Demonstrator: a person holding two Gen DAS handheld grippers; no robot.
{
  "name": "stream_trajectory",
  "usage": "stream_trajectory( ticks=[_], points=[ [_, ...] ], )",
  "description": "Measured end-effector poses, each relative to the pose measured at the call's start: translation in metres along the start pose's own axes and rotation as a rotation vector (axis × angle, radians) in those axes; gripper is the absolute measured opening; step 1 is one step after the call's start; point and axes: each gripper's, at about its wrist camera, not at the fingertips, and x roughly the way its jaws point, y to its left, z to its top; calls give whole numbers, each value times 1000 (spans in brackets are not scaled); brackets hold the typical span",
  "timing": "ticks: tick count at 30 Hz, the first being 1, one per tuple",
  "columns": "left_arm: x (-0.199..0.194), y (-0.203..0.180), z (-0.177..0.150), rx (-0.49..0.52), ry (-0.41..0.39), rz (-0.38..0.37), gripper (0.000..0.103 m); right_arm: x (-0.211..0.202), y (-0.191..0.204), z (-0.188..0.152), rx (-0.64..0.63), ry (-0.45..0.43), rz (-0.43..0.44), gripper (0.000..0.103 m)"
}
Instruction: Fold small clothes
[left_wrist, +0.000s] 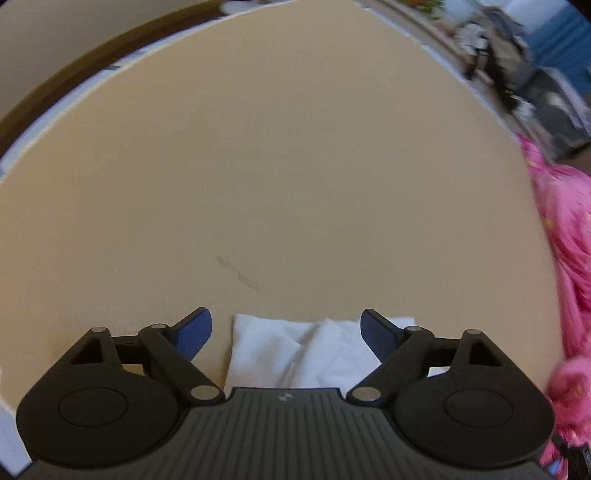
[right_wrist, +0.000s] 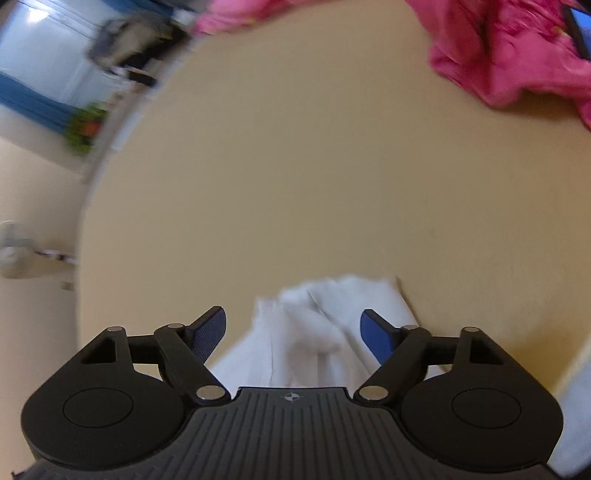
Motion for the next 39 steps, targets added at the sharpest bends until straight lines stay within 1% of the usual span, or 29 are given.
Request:
stream_trajectory(
  ticks=[1,2,3,5,6,7,9,11,13,15,16,17,18,19,21,24,25,27,28,29,30,31,33,34,35,36,37,38,39],
  points=[
    [-1,3,-6,34,-19,-10,91,-3,-4,-1,-46,-5,45,80],
    [1,3,-13,86,-33,-9,90,-7,-7,-4,-104,-19,66,80],
    [5,3,-20,137,-41,-6,90,-10,-9,-9,-179,-46,66,79],
    [15,-2,-31,228,-40,-9,88,-11,-12,-23,-369,-101,17,72],
    [21,-4,-34,254,-32,-15,87,-7,-12,-28,-457,-113,-22,62],
    [27,-7,-37,271,-25,-26,86,-1,-11,-35,-553,-117,-67,55],
    [35,-10,-46,303,-7,-54,86,14,-11,-45,-691,-97,-111,52],
    [44,-22,-50,346,4,-70,86,28,-9,-52,-774,-69,-107,52],
    [53,-34,-53,394,12,-61,86,40,-1,-60,-843,-54,-88,52],
    [66,-41,-56,423,27,-53,86,50,10,-66,-916,-59,-94,52],
    [73,-45,-58,431,33,-49,81,58,15,-69,-956,-58,-110,52],
    [78,-46,-61,440,24,-47,45,64,18,-71,-981,-52,-125,52],
    [81,-47,-61,458,19,-46,18,68,21,-73,-994,-53,-134,46],
    [82,-48,-61,458,14,-30,6,71,22,-74,-1007,-59,-135,7],
    [70,-43,-61,432,-49,-58,5,69,24,-71,-975,-72,-132,5],
    [45,-34,-67,435,-112,-98,4,40,19,-67,-881,-128,-51,4],
    [37,-29,-69,431,-128,-114,4,28,15,-63,-829,-128,-21,4],
    [17,-14,-70,406,-159,-158,4,3,6,-54,-694,-107,75,4],
    [9,-8,-68,387,-182,-174,3,-11,-1,-47,-610,-98,139,4],
    [4,-3,-65,367,-215,-166,3,-18,-9,-39,-519,-91,195,4],
    [5,-1,-60,350,-230,-139,3,-23,-18,-29,-403,-88,246,4],
    [13,3,-53,318,-218,-121,1,-21,-27,-20,-319,-88,256,4],
    [37,3,-42,275,-173,-47,0,0,-40,-2,-204,-72,176,4],
    [47,0,-39,283,-178,17,0,17,-45,3,-168,-46,128,4],
    [56,-4,-37,302,-164,50,0,34,-48,5,-142,-6,81,4],
    [63,-5,-36,304,-140,57,0,51,-50,6,-129,31,20,4],
    [67,-5,-35,296,-119,56,0,60,-50,5,-136,39,-3,4],
    [69,-5,-34,293,-116,52,0,64,-49,3,-151,40,-5,5],
    [68,-4,-35,291,-123,42,0,66,-46,2,-167,36,0,9]
  ],
)
